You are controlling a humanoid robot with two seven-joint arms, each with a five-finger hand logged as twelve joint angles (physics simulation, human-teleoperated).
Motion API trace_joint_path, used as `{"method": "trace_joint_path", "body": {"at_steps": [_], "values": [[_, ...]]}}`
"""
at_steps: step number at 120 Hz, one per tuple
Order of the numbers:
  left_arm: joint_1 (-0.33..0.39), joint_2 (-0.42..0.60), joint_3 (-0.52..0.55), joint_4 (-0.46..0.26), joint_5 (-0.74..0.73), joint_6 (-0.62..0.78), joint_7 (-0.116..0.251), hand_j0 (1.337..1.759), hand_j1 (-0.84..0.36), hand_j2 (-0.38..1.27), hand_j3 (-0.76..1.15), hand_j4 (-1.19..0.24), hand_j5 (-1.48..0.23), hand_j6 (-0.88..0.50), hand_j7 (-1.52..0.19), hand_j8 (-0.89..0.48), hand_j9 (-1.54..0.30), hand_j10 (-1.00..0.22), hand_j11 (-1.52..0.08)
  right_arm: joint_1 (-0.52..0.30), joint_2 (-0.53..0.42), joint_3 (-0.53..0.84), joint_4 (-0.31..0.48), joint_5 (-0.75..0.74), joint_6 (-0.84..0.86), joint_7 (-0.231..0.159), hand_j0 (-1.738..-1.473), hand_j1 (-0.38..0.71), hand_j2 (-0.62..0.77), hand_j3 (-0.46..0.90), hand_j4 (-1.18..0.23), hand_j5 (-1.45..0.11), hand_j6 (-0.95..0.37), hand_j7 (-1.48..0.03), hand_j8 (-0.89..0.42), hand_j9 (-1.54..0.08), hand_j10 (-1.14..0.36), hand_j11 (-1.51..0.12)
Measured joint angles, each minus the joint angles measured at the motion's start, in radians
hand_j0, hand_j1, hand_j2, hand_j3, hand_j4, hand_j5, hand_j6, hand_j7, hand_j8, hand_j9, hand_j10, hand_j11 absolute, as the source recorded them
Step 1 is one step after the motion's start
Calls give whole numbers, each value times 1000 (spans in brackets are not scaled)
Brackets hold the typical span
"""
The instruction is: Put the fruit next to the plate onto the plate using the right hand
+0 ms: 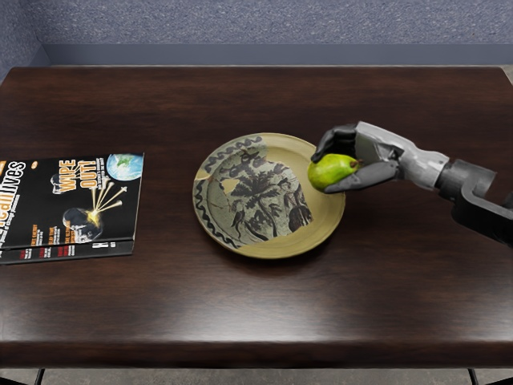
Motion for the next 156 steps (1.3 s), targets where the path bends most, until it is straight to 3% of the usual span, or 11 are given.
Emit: {"method": "trace_joint_path", "body": {"at_steps": [44,79,90,111,127,156], "values": [[-1,0,0,0,0,0,0,1658,346,0,0,-3,-3,-2,-3,-2,-3,-2,-3,18,123,-19,-29,-4,-8,-36,-1654,188,41,1,-639,-882,-585,-853,-338,-870,-324,-872],[0,0,0,0,0,0,0,1658,346,0,0,-3,-3,-3,-3,-3,-3,-3,-3,19,167,-64,-41,-5,-38,-57,-1654,184,36,0,-625,-854,-599,-830,-353,-847,-332,-850],[-1,0,0,0,0,0,0,1658,346,0,0,-3,-3,-2,-3,-2,-3,-2,-3,18,178,-66,-41,-2,-63,-62,-1656,140,17,0,-533,-720,-524,-704,-362,-716,-336,-717],[0,0,0,0,0,0,0,1658,346,0,0,-3,-3,-3,-3,-2,-3,-3,-3,16,177,-62,-40,6,-93,-65,-1657,-73,-3,0,-284,-381,-281,-374,-212,-379,-201,-379],[0,0,0,0,0,0,0,1658,346,0,0,-3,-4,-3,-4,-3,-4,-3,-4,17,153,-58,-34,9,-95,-69,-1658,-185,-4,0,-166,-220,-164,-217,-128,-220,-122,-220],[-1,0,0,0,0,0,0,1658,346,0,0,-3,-4,-3,-4,-3,-4,-3,-4,30,-55,-51,-28,137,59,-89,-1658,-279,-3,0,-69,-90,-69,-89,-57,-90,-55,-90]]}}
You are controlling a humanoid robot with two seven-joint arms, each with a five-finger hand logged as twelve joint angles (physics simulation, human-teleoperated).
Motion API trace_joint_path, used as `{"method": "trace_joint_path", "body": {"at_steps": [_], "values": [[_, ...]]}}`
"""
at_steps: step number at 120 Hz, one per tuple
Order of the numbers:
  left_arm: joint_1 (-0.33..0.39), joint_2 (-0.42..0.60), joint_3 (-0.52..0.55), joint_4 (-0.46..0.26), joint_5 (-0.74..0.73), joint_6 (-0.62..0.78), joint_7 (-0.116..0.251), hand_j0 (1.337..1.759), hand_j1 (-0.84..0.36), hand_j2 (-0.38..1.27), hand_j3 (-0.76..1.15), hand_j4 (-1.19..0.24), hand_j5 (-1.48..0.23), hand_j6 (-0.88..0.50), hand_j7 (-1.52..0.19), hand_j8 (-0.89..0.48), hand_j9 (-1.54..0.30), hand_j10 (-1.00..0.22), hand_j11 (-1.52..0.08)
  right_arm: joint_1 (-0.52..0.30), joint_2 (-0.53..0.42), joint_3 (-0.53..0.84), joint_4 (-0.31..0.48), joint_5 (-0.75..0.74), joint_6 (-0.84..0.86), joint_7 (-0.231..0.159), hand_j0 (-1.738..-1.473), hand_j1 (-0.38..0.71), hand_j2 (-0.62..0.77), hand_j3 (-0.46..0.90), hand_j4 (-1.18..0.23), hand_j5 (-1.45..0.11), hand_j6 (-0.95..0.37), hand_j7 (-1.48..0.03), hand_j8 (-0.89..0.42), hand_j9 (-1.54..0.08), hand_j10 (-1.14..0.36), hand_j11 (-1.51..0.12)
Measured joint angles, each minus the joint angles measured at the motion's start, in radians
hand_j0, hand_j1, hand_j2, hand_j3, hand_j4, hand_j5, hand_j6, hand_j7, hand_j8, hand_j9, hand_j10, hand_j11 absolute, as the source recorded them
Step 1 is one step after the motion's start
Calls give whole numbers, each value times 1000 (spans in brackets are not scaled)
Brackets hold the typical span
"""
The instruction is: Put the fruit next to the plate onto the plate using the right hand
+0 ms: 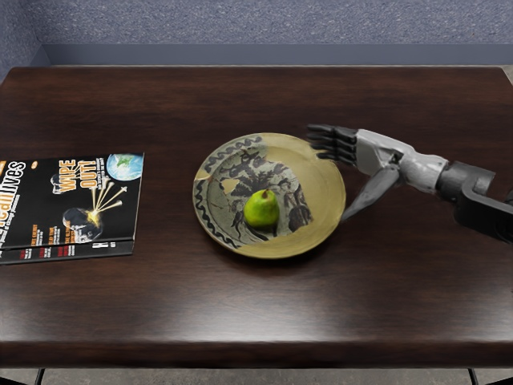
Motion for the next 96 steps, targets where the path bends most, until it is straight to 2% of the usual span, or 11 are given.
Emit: {"method": "trace_joint_path", "body": {"at_steps": [20,37,96], "values": [[4,0,3,-1,-1,-1,0,1658,346,0,0,-3,-4,-3,-4,-3,-4,-3,-4,4,-131,0,0,88,35,-3,-1658,-304,-2,0,-44,-57,-44,-56,-39,-56,-37,-56],[4,0,4,-1,-1,-5,0,1658,346,0,0,-3,-3,-2,-3,-2,-3,-2,-3,4,-193,1,0,114,41,-3,-1658,-315,-2,0,-33,-42,-33,-41,-30,-42,-29,-41],[4,0,4,-2,-1,-9,0,1658,346,0,0,-2,-3,-2,-3,-2,-3,-2,-3,5,-220,1,0,123,44,-3,-1658,-326,-1,0,-23,-28,-24,-28,-23,-28,-22,-28]]}}
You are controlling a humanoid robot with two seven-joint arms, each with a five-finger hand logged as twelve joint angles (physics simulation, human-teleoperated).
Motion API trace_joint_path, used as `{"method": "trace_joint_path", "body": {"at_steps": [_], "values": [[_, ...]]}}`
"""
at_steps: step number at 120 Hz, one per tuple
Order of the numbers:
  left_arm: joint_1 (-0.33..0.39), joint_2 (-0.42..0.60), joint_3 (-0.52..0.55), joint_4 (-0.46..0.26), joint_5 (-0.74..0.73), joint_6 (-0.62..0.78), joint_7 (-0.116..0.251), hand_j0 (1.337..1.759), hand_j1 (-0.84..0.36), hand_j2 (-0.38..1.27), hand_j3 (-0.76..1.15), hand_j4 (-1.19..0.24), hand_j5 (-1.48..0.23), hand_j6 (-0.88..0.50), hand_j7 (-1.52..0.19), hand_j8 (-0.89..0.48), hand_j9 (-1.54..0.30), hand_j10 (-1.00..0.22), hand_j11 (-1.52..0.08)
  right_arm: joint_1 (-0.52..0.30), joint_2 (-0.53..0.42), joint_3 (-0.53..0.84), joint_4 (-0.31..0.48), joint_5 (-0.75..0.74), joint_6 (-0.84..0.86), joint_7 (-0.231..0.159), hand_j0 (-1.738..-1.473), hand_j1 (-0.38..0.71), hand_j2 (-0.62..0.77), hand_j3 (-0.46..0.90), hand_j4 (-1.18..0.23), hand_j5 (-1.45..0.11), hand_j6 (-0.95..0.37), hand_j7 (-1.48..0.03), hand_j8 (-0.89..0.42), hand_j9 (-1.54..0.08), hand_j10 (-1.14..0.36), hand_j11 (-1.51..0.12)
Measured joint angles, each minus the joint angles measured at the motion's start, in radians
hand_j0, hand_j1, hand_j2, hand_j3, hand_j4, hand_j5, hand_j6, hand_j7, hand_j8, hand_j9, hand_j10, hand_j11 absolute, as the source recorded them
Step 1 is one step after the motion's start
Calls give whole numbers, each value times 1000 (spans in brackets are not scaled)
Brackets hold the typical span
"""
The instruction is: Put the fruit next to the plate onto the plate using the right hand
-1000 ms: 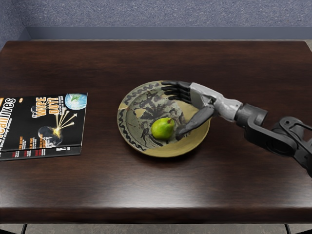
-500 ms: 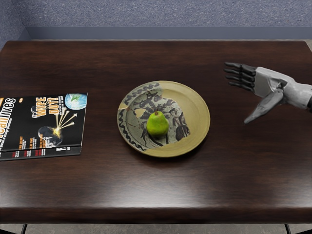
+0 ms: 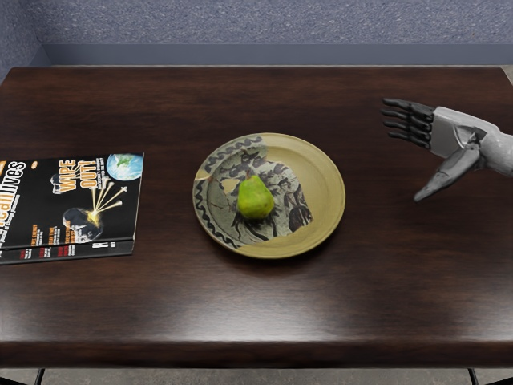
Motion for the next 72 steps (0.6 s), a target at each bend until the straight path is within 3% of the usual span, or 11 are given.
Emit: {"method": "trace_joint_path", "body": {"at_steps": [72], "values": [[0,0,0,0,0,0,0,1658,346,0,0,-2,-3,-2,-3,-2,-3,-2,-3,0,0,0,0,0,0,0,-1658,-327,-1,0,-22,-27,-23,-27,-22,-27,-21,-27]]}}
